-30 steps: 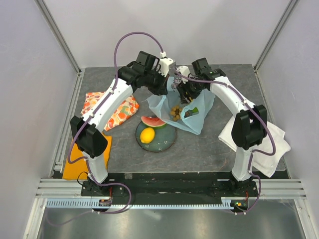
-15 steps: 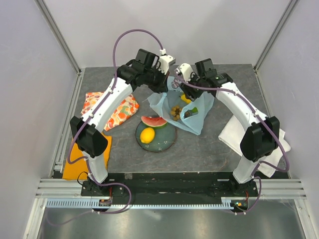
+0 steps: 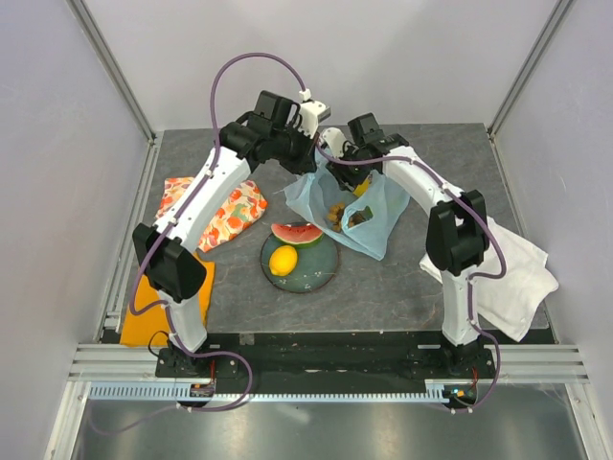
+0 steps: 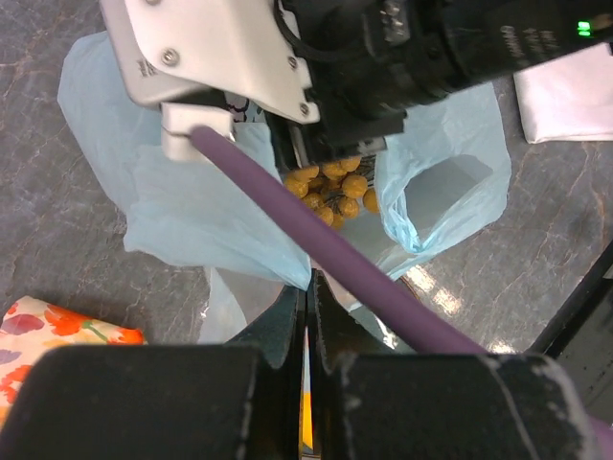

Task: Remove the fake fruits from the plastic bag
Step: Take out the fake fruit from the plastic bag.

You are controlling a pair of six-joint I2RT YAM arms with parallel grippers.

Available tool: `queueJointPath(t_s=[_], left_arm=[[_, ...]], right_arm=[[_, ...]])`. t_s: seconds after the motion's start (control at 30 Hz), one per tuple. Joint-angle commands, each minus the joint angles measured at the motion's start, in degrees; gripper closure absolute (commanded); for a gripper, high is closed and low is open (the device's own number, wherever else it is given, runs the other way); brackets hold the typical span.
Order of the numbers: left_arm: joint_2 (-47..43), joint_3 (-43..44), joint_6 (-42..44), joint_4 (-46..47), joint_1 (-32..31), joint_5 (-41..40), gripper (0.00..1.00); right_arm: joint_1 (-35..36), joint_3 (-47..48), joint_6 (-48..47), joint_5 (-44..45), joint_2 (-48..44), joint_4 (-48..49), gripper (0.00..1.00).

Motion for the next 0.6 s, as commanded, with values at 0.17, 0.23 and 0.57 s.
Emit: queueJointPath(t_s=[0.17, 0.23, 0.57], left_arm=[[-0.2, 0.6, 0.0, 1.9, -1.1, 1.8, 0.98], [0.2, 0.5, 0.0, 1.8, -1.2, 2.1, 0.98], [1.6, 0.5, -0.3, 1.8, -1.0, 3.1, 0.99]], right_arm=[[-2.2, 4.6, -3.0, 9.8, 6.0, 0.2, 0.4], [-2.8, 4.4, -3.8, 11.4, 6.5, 0.2, 0.35], [-3.1, -2.1, -9.0, 19.6, 5.8, 5.1, 0.15]])
